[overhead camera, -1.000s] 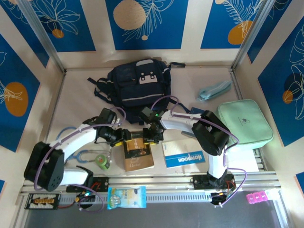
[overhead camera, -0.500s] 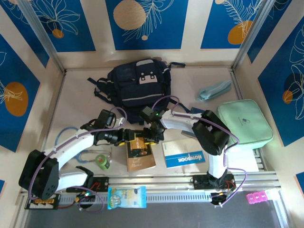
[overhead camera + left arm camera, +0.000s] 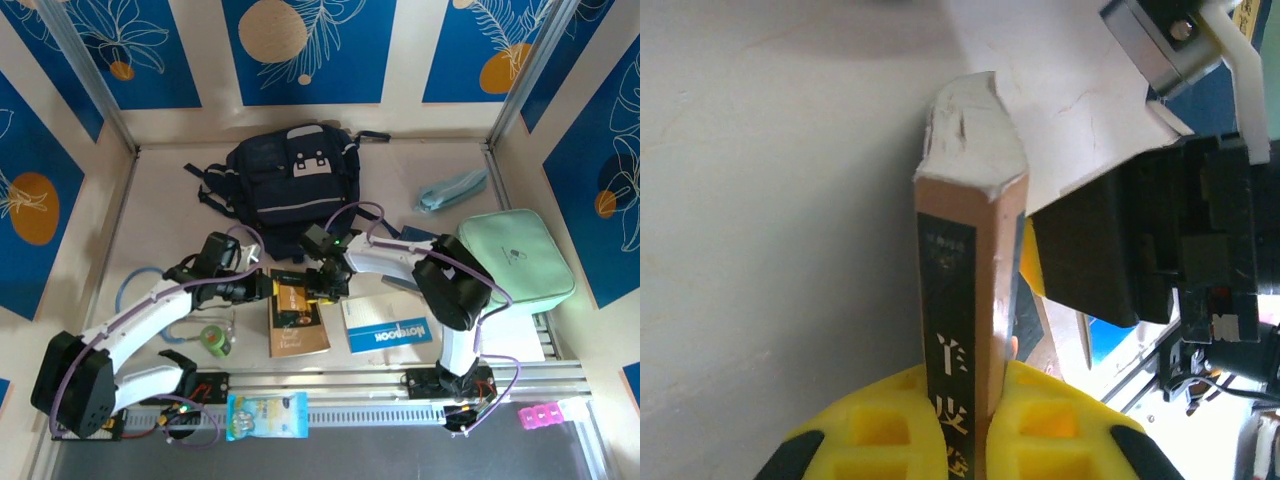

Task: Pack the student bag
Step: Pick up the book from the bottom-center of the table.

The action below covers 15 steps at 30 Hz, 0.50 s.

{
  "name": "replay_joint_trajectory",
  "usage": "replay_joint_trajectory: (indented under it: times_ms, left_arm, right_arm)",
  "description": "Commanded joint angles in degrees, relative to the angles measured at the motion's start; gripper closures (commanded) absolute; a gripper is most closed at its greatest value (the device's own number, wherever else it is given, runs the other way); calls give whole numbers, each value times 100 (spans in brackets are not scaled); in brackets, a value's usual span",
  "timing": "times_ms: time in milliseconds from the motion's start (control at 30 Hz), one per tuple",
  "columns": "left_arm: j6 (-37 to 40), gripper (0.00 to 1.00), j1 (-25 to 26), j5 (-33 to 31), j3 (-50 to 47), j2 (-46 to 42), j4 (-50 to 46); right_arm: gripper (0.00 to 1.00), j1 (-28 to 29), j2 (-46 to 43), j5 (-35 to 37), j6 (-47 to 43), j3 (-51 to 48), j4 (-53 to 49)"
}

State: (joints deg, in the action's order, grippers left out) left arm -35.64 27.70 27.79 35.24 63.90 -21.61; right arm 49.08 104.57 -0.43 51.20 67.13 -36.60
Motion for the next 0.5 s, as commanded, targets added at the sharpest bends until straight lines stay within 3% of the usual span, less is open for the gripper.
replay_joint_trajectory:
  times_ms: [0, 267, 467]
  left_arm:
    - [23, 100, 70, -112, 365, -195, -7]
    - [-547, 100, 68, -602, 1570, -712, -797]
    - [-1062, 100, 48, -1265, 2776, -631, -978]
  right_arm:
    - [64, -104, -643, -2, -5, -238, 246]
    - [35, -997, -2496, -999, -126, -1007, 1344]
    - [25, -2020, -3372, -2293, 360, -1411, 2287]
